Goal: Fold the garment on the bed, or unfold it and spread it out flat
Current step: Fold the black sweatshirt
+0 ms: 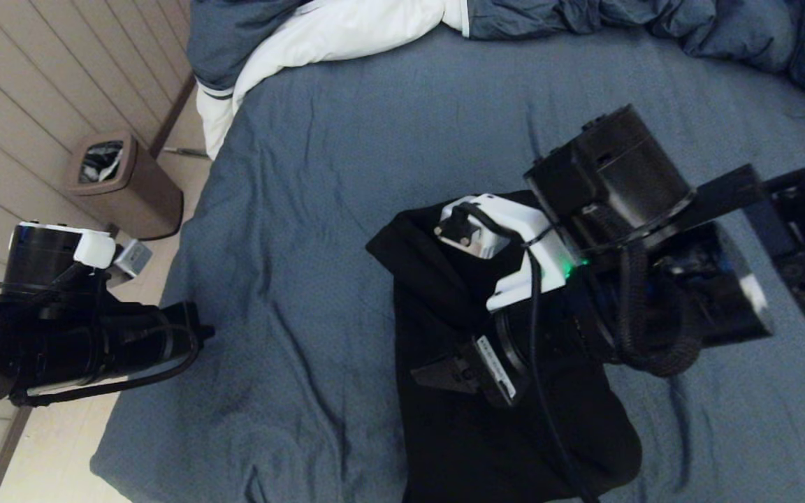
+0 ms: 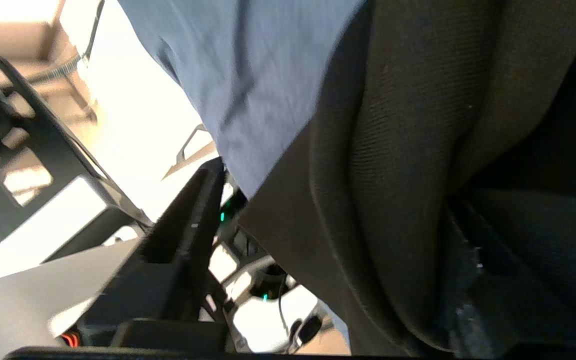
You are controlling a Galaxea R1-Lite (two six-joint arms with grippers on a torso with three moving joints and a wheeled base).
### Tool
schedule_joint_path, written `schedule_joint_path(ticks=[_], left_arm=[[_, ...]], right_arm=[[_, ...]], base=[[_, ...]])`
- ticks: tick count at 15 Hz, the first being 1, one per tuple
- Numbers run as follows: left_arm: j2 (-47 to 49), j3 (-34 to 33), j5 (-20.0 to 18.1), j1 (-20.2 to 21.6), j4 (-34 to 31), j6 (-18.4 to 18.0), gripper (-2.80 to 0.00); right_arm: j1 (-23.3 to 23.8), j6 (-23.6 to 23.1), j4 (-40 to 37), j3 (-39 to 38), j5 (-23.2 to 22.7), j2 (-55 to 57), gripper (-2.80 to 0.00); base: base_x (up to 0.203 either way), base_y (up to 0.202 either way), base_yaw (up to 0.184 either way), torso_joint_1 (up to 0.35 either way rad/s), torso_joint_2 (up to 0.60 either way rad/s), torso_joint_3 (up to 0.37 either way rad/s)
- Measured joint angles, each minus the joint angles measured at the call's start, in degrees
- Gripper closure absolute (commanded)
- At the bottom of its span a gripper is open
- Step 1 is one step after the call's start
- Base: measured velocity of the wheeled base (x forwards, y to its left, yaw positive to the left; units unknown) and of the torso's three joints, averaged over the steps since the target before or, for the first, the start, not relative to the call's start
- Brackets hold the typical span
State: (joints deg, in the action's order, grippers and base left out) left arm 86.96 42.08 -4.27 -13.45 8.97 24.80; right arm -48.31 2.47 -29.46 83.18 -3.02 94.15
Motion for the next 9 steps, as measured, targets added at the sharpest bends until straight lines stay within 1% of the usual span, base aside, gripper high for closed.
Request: schedule_joint_path(ticks=[2, 5, 9], left_arm=[[0.1, 0.0, 0.0, -0.1, 0.0, 0.0, 0.00], [0.1, 0.0, 0.0, -0.4, 0.0, 0.0, 0.00], [0.1, 0.0, 0.0, -0.5, 0.0, 0.1, 0.00]], right_arm=[[0.3, -0.2, -0.1, 1.1, 0.0, -2.7, -2.80], [2.4, -0.2, 0.0, 2.0, -0.1, -5.1, -2.80], [2.8, -0.1, 0.1, 0.7, -0.9, -4.4, -2.80]], base=[[0.000, 0.000, 0.000, 0.000, 0.00, 0.000], [0.000, 0.000, 0.000, 0.000, 0.00, 0.000], [0.000, 0.000, 0.000, 0.000, 0.00, 0.000]])
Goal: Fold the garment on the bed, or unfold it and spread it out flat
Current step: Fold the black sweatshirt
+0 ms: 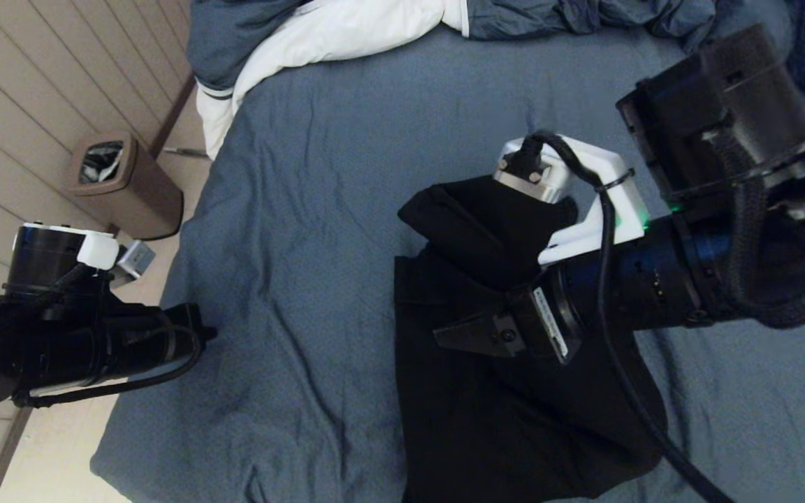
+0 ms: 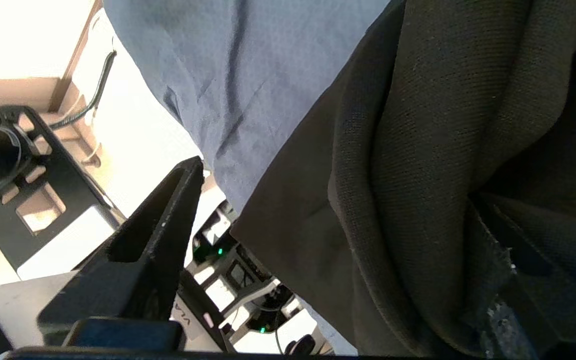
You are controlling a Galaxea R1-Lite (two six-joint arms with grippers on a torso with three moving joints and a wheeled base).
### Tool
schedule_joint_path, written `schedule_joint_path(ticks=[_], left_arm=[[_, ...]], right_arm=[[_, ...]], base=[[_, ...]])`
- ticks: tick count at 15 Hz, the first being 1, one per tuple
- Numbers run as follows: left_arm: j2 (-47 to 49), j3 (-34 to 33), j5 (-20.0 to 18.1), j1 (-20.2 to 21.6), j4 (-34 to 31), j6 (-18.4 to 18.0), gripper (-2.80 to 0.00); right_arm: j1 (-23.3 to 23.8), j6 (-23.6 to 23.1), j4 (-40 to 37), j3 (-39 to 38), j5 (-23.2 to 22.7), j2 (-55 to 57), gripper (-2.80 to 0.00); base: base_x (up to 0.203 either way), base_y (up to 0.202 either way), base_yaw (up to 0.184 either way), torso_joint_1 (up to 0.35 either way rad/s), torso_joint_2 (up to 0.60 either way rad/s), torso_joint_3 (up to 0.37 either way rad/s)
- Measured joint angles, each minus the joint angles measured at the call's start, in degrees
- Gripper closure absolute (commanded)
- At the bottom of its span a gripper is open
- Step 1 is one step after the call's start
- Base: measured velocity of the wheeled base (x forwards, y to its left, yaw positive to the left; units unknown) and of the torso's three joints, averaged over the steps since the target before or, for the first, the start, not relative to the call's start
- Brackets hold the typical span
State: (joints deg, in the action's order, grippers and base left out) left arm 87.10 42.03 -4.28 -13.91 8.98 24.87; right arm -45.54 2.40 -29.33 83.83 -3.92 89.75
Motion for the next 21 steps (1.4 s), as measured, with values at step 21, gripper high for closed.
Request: schedule_joint_path(ticks=[21], left_arm=[[0.0, 5.3, -0.7, -6.7, -0.1, 0.6, 0.00]], right_arm=[[-6.3, 0.9, 0.1, -5.4, -2.0, 9.8, -2.80]], base=[[0.000, 0.000, 0.000, 0.000, 0.00, 0.000]])
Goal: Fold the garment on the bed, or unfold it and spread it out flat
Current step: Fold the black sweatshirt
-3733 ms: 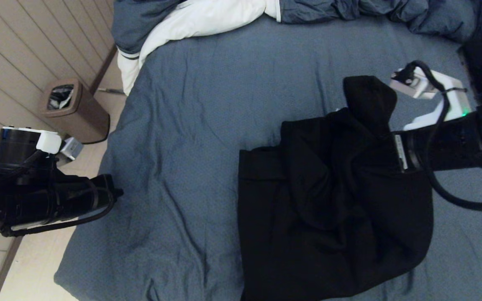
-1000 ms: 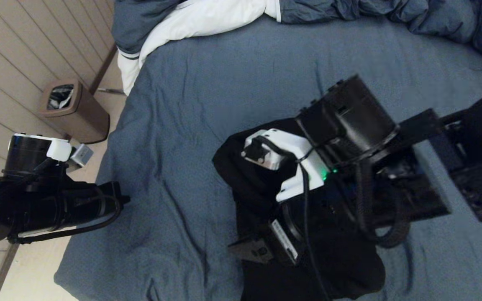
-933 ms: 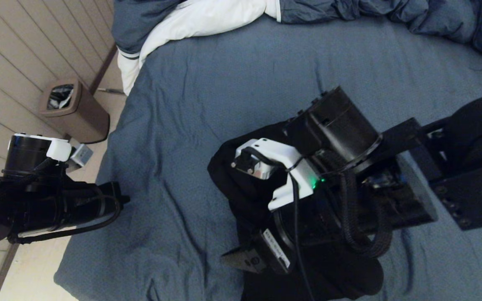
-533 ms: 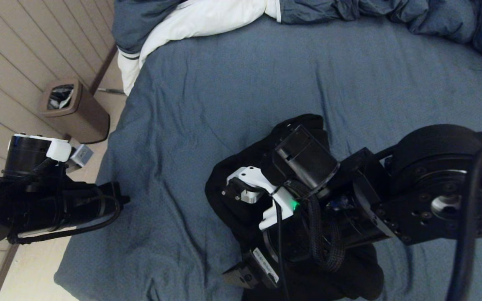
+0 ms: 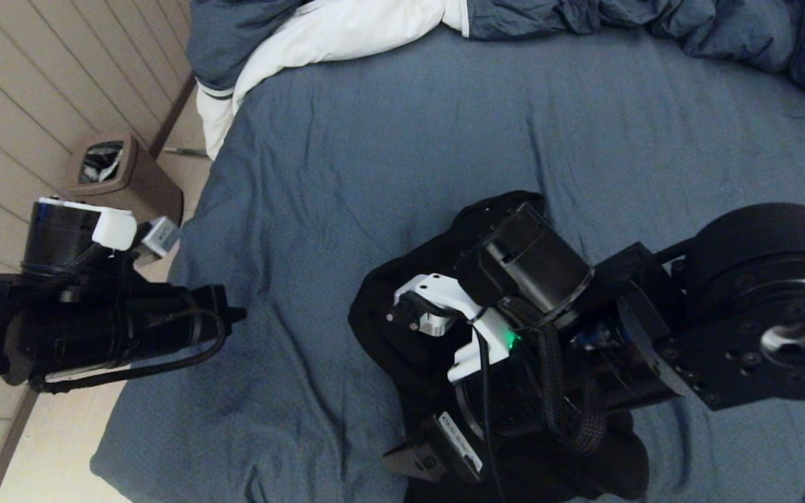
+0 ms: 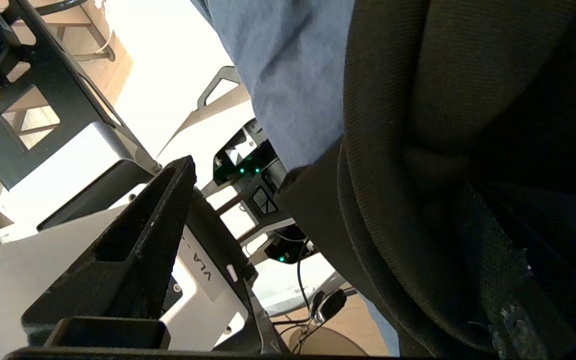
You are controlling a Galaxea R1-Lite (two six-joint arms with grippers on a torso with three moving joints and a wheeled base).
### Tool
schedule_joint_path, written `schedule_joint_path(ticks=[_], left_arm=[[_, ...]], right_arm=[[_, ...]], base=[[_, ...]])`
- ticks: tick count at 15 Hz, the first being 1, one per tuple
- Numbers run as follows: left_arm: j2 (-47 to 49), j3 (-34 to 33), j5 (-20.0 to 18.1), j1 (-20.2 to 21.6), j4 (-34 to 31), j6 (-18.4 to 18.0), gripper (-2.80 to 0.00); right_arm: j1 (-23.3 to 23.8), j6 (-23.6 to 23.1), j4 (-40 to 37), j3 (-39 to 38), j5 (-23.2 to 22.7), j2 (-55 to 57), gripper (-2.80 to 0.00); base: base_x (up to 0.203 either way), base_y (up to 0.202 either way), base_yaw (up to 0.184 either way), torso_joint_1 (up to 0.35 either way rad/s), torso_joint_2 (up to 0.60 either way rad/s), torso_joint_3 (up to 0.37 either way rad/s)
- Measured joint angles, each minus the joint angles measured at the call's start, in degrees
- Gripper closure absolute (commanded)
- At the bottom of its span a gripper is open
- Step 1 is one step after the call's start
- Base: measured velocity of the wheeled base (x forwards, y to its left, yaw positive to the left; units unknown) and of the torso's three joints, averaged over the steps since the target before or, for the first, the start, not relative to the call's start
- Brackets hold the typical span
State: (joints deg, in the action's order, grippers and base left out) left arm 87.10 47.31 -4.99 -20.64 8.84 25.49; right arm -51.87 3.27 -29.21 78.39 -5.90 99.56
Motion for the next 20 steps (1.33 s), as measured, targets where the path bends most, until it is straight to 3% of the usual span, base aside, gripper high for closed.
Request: schedule_joint_path(ticks=[2, 3, 10, 16, 20], left_arm=[[1.8, 4.9, -0.2, -1.9, -0.9, 1.0, 0.00], [2.9, 7.1, -0.7, -2.3, -1.4, 2.0, 0.00], [6.8, 10.5, -3.5, -2.6, -1.3, 3.6, 0.00], [7.9, 19.1, -12.3, -3.0, -6.0, 5.8, 0.00], [10.2, 23.1, -12.8, -6.6, -7.7, 6.1, 0.00]], right_arm=[[0.7, 0.0, 0.0, -0.5, -0.1, -0.8, -2.80], [0.9, 0.1, 0.0, -0.5, -0.1, -1.1, 0.00], [1.0, -0.2, 5.2, -0.4, 0.2, -1.3, 0.00], [1.0, -0.7, 5.5, -1.6, 0.2, -1.3, 0.00], [1.1, -0.7, 5.5, -1.8, 0.3, -1.3, 0.00]], base=[[0.000, 0.000, 0.000, 0.000, 0.00, 0.000], [0.000, 0.000, 0.000, 0.000, 0.00, 0.000], [0.000, 0.000, 0.000, 0.000, 0.00, 0.000], [0.000, 0.000, 0.000, 0.000, 0.00, 0.000], [0.000, 0.000, 0.000, 0.000, 0.00, 0.000]])
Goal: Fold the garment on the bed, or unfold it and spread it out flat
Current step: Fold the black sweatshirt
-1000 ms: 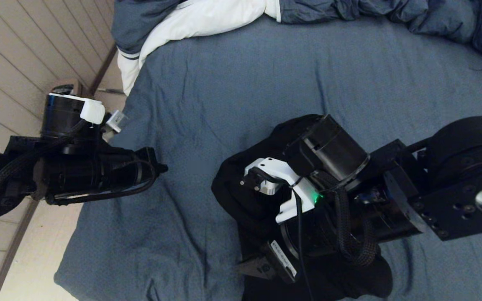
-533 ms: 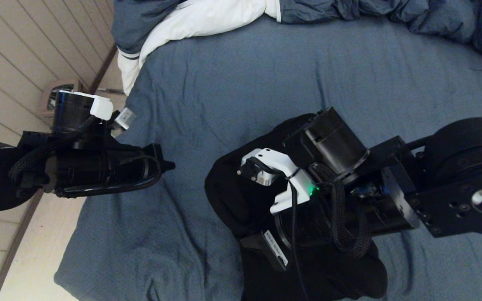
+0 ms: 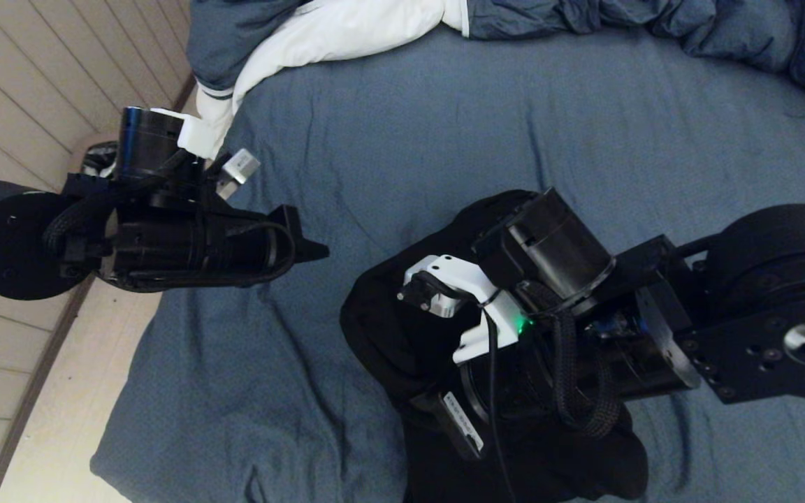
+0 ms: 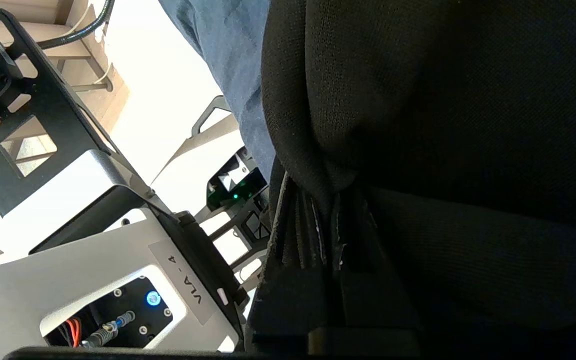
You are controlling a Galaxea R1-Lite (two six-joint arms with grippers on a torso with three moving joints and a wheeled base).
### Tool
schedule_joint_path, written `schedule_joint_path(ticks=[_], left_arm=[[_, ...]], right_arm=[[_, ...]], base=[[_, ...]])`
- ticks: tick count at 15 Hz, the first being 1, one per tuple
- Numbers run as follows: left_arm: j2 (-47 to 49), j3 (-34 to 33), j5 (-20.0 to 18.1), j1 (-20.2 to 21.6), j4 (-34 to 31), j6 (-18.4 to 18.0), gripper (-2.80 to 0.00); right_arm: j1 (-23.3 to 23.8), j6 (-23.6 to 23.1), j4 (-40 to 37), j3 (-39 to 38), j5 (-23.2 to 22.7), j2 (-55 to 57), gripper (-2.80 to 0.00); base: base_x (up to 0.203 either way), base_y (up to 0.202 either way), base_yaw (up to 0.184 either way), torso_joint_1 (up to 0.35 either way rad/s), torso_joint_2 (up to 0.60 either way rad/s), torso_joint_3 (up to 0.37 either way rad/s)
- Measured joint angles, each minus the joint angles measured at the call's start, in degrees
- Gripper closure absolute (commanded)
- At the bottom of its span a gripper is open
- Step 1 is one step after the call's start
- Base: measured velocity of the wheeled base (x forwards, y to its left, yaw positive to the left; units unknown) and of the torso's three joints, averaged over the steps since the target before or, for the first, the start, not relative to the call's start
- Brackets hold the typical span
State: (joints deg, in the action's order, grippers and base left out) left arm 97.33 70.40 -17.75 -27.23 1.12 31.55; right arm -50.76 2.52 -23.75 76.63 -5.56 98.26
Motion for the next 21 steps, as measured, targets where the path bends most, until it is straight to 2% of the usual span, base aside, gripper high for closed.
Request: schedule_joint_path(ticks=[4, 15, 21], left_arm=[[0.7, -0.6, 0.0, -6.5, -0.2, 0.3, 0.00], [-7.2, -0.7, 0.1, -6.7, -2.4, 0.4, 0.00], [-2.8, -5.9, -0.4, -11.6, -0.1, 0.3, 0.00]], right_arm=[[0.5, 0.0, 0.0, -0.1, 0.0, 0.1, 0.00], [1.3, 0.0, 0.2, 0.0, 0.0, 1.4, 0.00], [1.7, 0.3, 0.1, 0.4, 0.0, 1.4, 0.00]], base=[[0.000, 0.000, 0.000, 0.000, 0.00, 0.000], [0.000, 0.000, 0.000, 0.000, 0.00, 0.000], [0.000, 0.000, 0.000, 0.000, 0.00, 0.000]])
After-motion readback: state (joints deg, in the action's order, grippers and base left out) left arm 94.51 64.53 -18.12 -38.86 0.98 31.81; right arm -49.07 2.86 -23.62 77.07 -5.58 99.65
